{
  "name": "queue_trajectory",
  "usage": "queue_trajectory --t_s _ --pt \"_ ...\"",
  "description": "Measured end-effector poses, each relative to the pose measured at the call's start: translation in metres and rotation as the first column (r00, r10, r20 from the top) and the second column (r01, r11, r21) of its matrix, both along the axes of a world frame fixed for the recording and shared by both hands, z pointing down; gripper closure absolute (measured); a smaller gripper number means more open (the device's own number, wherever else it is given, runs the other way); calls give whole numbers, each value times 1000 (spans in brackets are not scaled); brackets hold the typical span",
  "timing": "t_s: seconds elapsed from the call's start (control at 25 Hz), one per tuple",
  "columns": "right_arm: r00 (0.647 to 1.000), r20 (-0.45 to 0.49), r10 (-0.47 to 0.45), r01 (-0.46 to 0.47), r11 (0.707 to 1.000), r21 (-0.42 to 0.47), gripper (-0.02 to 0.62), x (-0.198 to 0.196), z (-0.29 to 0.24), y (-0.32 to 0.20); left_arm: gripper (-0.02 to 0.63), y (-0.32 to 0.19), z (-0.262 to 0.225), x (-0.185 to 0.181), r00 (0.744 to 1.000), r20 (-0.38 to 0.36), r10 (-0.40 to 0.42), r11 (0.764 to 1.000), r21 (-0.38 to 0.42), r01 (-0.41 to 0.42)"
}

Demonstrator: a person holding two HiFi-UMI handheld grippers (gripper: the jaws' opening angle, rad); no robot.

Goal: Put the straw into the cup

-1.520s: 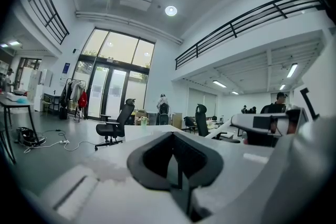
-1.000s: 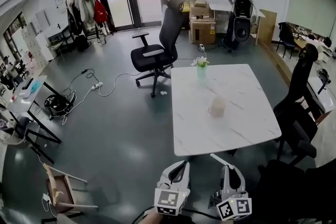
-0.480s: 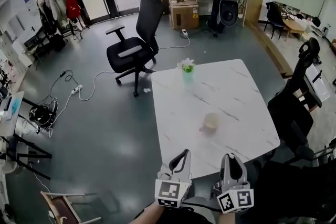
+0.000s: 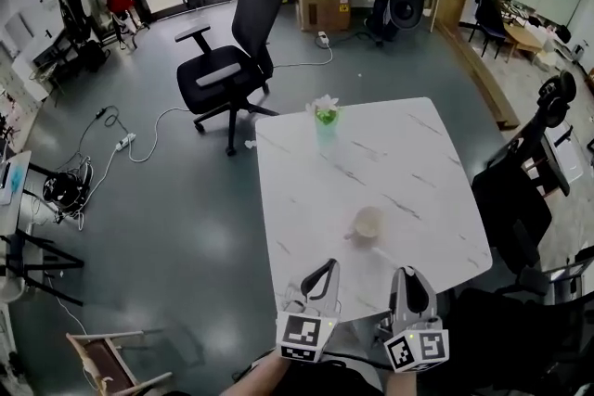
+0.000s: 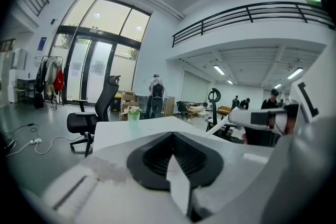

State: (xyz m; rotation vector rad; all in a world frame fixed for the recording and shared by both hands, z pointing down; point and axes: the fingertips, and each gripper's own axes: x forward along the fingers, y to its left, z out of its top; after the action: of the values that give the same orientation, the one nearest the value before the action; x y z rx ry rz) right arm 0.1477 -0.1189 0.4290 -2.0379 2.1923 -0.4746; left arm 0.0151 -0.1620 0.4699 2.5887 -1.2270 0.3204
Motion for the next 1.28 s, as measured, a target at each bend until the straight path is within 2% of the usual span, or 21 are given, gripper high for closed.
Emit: queue_trajectory --t_s 0.6,1.28 --pt "997 2 -79 79 991 -106 549 22 43 -66 604 -41 36 24 998 44 -38 996 -82 41" --pt "991 -6 -131 127 968 -216 549 17 93 -99 604 -62 68 30 997 57 -53 987 -146 60"
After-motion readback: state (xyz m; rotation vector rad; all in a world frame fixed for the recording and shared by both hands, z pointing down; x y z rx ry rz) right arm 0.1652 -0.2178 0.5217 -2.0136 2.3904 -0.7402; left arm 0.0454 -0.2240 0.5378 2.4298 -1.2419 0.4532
